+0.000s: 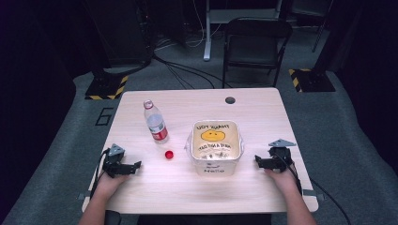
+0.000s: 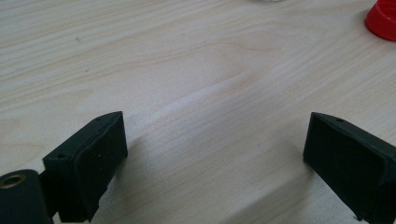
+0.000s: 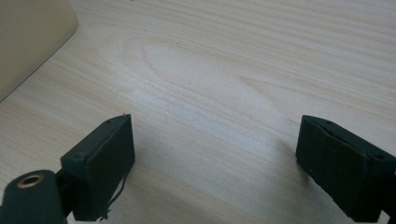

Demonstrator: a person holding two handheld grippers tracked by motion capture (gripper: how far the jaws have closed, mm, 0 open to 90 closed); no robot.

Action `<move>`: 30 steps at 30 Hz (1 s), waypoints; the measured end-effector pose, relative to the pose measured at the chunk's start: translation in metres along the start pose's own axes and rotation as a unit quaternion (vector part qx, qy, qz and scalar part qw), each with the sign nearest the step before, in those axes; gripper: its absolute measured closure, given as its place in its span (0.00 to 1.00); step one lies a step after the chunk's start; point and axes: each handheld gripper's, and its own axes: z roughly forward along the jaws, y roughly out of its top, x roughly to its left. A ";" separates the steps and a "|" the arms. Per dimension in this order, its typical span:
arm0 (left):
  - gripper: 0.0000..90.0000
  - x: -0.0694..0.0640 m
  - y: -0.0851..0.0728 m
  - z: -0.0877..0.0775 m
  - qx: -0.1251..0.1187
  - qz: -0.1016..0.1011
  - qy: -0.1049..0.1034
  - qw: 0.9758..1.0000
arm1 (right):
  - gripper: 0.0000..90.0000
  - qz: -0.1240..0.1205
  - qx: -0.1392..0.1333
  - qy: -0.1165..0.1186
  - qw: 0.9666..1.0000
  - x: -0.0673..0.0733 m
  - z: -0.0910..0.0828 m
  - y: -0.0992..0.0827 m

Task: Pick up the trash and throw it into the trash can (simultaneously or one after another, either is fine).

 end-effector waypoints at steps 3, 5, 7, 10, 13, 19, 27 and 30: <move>0.09 -0.001 0.000 0.000 -0.001 -0.001 0.002 1.000 | 0.12 0.000 0.000 0.000 1.000 0.000 0.000 0.000; 0.09 -0.001 0.000 0.000 -0.002 -0.002 0.004 1.000 | 0.12 0.002 0.000 -0.004 1.000 0.001 0.000 0.000; 0.10 -0.001 0.000 0.000 -0.003 -0.003 0.001 1.000 | 0.12 0.001 -0.001 -0.006 1.000 0.001 0.000 -0.001; 0.10 -0.001 -0.002 -0.002 -0.005 0.001 -0.001 1.000 | 0.11 0.005 0.002 -0.002 1.000 0.001 0.001 0.001; 0.11 -0.001 -0.003 -0.004 -0.003 0.007 -0.004 1.000 | 0.11 0.004 0.002 -0.004 1.000 0.001 0.001 0.001; 0.17 -0.002 -0.002 -0.006 -0.002 0.000 -0.011 1.000 | 0.11 0.008 0.001 -0.004 1.000 0.002 0.001 0.001; 0.21 0.003 0.004 -0.009 0.004 -0.011 -0.025 1.000 | 0.11 0.005 0.000 -0.002 1.000 0.001 0.002 0.001; 0.22 0.000 0.012 -0.016 0.000 -0.011 -0.027 1.000 | 0.10 0.005 0.000 -0.003 1.000 0.001 0.003 0.002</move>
